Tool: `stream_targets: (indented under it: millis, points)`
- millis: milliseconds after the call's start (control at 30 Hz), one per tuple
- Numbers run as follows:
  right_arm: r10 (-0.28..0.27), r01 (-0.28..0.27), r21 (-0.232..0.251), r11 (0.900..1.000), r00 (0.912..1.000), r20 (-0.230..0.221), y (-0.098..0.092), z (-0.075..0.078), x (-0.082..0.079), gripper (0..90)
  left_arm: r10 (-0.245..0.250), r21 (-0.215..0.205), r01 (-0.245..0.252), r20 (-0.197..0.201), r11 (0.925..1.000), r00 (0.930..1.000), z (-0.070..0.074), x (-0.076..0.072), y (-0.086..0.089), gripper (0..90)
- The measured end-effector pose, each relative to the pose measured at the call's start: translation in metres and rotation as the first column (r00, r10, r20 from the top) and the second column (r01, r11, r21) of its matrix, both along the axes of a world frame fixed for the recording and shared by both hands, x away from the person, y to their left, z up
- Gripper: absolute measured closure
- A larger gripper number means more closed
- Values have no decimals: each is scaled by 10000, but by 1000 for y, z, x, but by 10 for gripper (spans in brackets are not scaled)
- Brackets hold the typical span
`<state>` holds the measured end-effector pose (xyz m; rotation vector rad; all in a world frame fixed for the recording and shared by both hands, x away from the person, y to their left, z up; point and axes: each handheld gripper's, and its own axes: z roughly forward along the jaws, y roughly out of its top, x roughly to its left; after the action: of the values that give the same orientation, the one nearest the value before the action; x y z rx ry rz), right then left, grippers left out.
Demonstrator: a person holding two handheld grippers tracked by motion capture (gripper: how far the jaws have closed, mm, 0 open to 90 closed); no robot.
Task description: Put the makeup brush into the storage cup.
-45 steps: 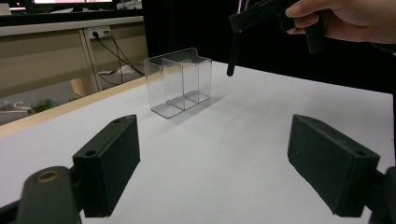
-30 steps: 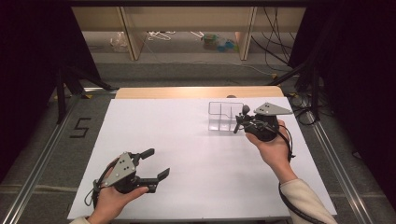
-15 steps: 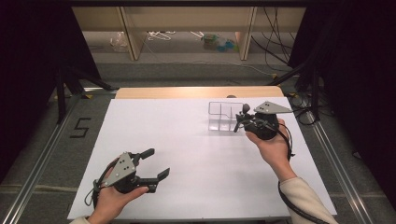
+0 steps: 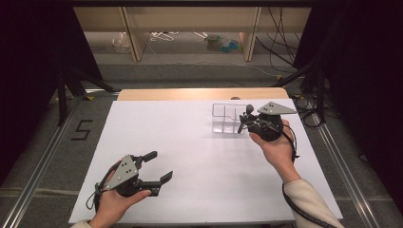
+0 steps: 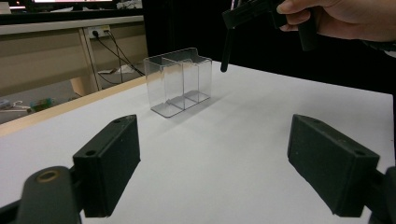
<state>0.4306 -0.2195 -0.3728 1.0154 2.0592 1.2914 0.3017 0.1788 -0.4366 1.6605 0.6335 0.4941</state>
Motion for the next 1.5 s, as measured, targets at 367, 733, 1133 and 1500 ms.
stream_targets:
  millis: [367, 733, 1133, 1500]
  points:
    - [4, -4, 44, 10000, 10000, -34, 1, 2, 2, 777, -9, -9, 9, -25, 10000, 10000, 0, 0, 0, 170]
    - [-60, 60, 15, 10000, 9999, 125, 1, 3, 4, 778, -13, -5, 13, -26, 10000, 10000, 0, 0, 0, 170]
    - [-156, 154, 94, 9998, 9997, 193, 0, 5, 7, 777, -22, 10, 22, -25, 10000, 10000, 0, 0, -1, 169]
    - [-214, 210, 162, 9996, 9995, 250, 0, 7, 10, 777, -44, 39, 44, -5, 10000, 10000, 0, 0, -1, 169]
